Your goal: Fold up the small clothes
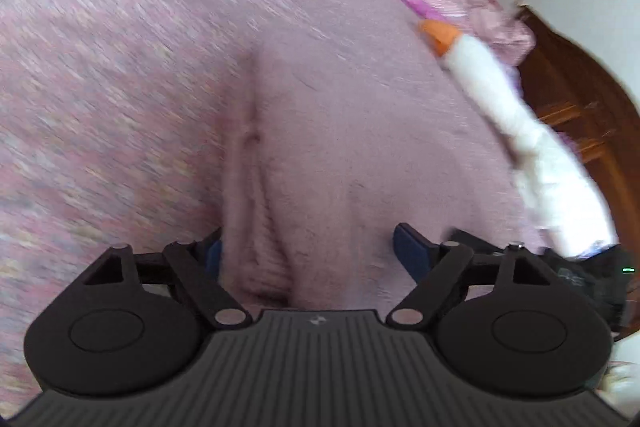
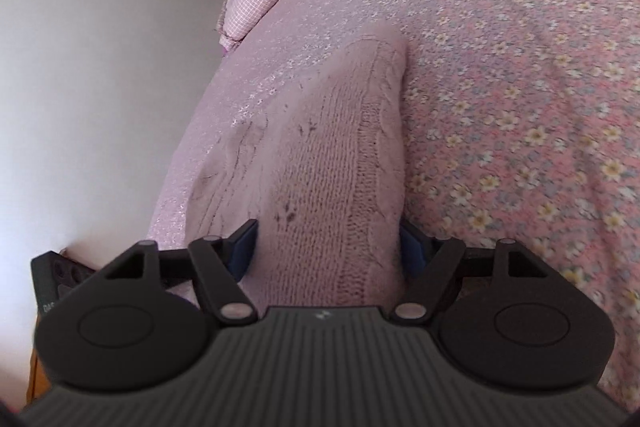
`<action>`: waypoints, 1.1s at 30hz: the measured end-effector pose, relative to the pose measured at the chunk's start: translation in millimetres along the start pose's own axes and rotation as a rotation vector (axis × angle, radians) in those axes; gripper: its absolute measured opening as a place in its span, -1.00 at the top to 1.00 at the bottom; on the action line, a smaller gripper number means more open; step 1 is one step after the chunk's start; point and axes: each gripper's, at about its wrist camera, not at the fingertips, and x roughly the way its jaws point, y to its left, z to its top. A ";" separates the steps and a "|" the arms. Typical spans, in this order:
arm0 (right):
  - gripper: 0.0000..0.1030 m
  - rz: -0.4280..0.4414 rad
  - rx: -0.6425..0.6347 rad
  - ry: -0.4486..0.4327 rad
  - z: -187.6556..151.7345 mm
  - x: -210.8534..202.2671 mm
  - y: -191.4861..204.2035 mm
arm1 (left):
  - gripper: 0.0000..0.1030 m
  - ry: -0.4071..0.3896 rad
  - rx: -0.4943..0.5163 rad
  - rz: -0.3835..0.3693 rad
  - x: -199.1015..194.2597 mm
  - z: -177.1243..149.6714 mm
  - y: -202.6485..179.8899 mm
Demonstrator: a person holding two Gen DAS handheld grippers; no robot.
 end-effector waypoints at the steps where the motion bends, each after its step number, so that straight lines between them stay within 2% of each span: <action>1: -0.26 -0.001 -0.001 0.003 1.3 1.2 1.0 | -0.33 -0.003 0.000 0.013 2.7 -0.8 -0.8; 2: -0.14 -0.001 0.003 0.005 2.8 2.2 2.8 | -0.25 -0.010 0.007 0.024 3.4 -1.2 -1.9; 4: -0.03 -0.005 -0.011 0.005 6.1 -0.5 9.1 | 0.07 -0.023 -0.021 0.002 -0.4 0.1 -1.1; 10: 0.07 0.036 -0.069 -0.039 18.8 -30.7 42.1 | 0.15 -0.052 0.010 -0.024 -18.7 -0.7 -26.3; 13: 0.07 0.038 -0.110 -0.076 19.4 -67.5 46.0 | 0.16 -0.061 0.018 -0.060 -28.5 -8.3 -45.6; 17: 0.06 0.021 -0.126 -0.109 10.4 -112.8 40.7 | 0.15 -0.059 0.048 -0.111 -38.6 -29.4 -76.3; 21: 0.06 -0.025 -0.125 -0.114 -7.9 -148.3 22.2 | 0.15 -0.011 0.086 -0.138 -34.5 -62.7 -104.5; 24: 0.05 -0.099 -0.142 -0.091 -23.6 -152.5 7.7 | 0.13 0.034 0.133 -0.109 -24.7 -85.2 -116.2; 27: -0.03 -0.176 -0.136 -0.051 -39.4 -143.3 -7.6 | 0.09 0.077 0.186 -0.007 -13.9 -104.0 -123.6; 30: -0.15 -0.248 -0.187 -0.055 -53.6 -134.3 -12.4 | -0.12 0.067 0.216 0.062 -13.7 -112.9 -123.5; 33: -0.21 -0.243 -0.191 -0.078 -58.9 -134.7 -15.5 | -0.23 0.047 0.241 0.109 -22.5 -118.2 -124.8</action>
